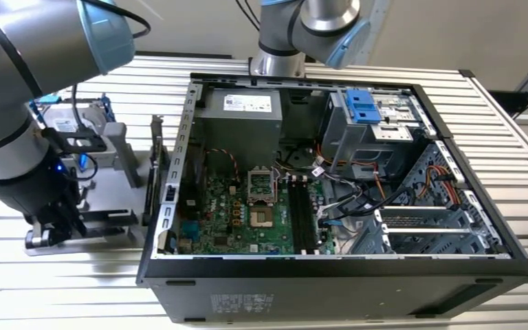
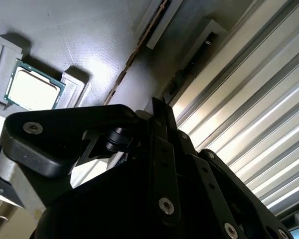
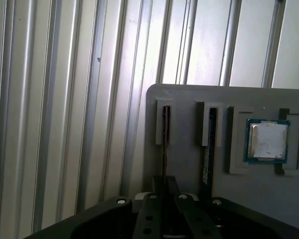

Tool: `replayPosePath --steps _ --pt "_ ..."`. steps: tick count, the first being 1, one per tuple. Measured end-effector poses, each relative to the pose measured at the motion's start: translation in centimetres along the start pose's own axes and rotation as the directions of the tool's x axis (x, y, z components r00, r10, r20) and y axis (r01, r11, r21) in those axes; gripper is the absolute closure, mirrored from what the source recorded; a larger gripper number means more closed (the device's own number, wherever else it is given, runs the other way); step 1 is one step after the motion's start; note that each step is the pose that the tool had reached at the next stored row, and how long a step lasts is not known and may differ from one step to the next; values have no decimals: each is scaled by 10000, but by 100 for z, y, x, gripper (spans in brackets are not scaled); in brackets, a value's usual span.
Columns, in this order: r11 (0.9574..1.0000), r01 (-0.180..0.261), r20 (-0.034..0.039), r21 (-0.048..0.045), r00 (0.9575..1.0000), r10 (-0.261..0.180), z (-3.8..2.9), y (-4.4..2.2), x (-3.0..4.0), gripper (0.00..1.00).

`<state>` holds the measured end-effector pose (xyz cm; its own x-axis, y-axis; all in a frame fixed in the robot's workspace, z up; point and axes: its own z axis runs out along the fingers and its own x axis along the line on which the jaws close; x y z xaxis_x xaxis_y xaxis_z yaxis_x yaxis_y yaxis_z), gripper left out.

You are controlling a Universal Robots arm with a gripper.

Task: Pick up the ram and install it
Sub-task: 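Pick up the ram and move it above insertion slot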

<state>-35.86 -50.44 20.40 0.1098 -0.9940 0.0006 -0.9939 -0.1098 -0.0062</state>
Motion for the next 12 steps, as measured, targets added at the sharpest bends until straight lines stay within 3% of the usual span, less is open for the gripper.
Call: replayPosePath --steps 12 --pt "10000 -22 0 1 10000 22 -262 -2 0 100"
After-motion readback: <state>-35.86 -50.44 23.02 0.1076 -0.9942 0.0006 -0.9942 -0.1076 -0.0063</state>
